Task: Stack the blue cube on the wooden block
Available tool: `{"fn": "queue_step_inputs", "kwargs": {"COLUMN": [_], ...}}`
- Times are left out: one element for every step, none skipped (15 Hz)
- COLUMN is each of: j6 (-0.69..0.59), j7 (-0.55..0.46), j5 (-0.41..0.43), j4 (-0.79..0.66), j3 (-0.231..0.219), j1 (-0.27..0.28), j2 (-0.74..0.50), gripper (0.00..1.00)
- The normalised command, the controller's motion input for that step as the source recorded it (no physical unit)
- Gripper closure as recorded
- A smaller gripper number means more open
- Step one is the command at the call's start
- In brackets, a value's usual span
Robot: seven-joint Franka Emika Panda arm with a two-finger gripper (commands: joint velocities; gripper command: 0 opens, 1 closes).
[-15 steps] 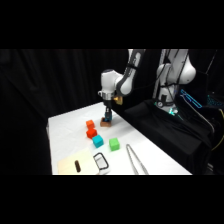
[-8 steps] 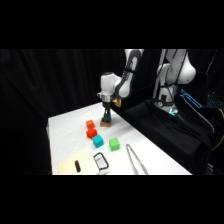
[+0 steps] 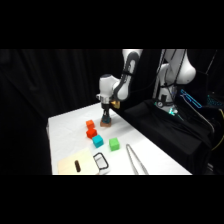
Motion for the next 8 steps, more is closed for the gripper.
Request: {"fn": "queue_step_inputs", "kwargs": {"j6": [0.01,-0.03,-0.06,-0.1,-0.17,-0.21,-0.19,-0.19], "j7": [-0.15,-0.14,-0.16,-0.17,-0.18,-0.16,-0.18,-0.18], "j5": [0.076,0.038,0.048,0.064,0.052,0.012,0.01,0.002], "j4": [0.04,0.04,0.04,0.02,0.0,-0.02,-0.05,-0.07], "j3": [-0.003,-0.036,-0.023,-0.007,-0.015,-0.045,-0.036,-0.037], "j1": [-0.008,0.016,0.003,-0.015,-0.013,0.014,0.007,0.006], "j2": [0.04,0.02,0.0,-0.05,-0.11,-0.16,-0.23,-0.27], "gripper": [0.54,0.25,0.23,0.17,0.08,0.01,0.0,0.0]}}
